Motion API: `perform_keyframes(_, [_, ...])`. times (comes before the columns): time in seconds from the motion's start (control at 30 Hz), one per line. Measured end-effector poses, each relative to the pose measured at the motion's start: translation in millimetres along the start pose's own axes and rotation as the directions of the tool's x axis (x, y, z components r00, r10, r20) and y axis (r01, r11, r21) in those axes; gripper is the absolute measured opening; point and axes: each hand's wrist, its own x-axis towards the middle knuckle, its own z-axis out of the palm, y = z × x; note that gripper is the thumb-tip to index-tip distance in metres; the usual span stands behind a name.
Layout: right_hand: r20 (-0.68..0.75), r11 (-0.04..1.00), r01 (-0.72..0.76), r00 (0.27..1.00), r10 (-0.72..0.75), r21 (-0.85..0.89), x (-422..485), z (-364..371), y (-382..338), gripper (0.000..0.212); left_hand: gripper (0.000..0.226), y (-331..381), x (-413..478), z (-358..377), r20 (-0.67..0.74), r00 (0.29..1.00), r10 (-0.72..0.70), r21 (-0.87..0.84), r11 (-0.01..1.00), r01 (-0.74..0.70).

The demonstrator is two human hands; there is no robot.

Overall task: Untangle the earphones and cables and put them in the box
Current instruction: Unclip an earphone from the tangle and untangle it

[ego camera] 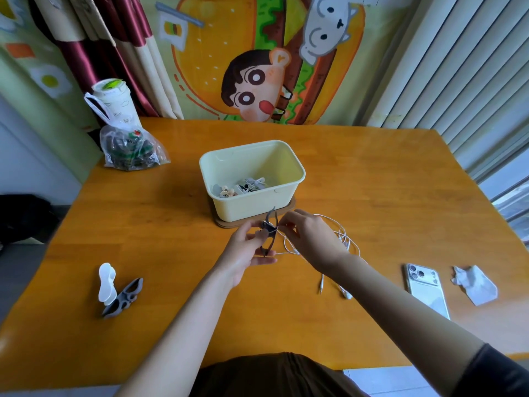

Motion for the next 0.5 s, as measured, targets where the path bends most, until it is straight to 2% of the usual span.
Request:
perform_keyframes(0.27, [-0.101, 0.991, 0.117, 0.987, -0.124, -0.071, 10.5, -25.4, 6.0, 0.011, 0.013, 10.4, -1.2, -0.5, 0.048, 0.998, 0.035, 0.220, 0.975, -0.045])
perform_keyframes(0.5, [-0.154, 0.991, 0.134, 0.979, -0.132, 0.000, 14.2, -31.5, 7.0, 0.008, 0.010, 13.2, -5.5, 2.7, 0.065, 0.995, 0.076, 0.141, 0.986, -0.085])
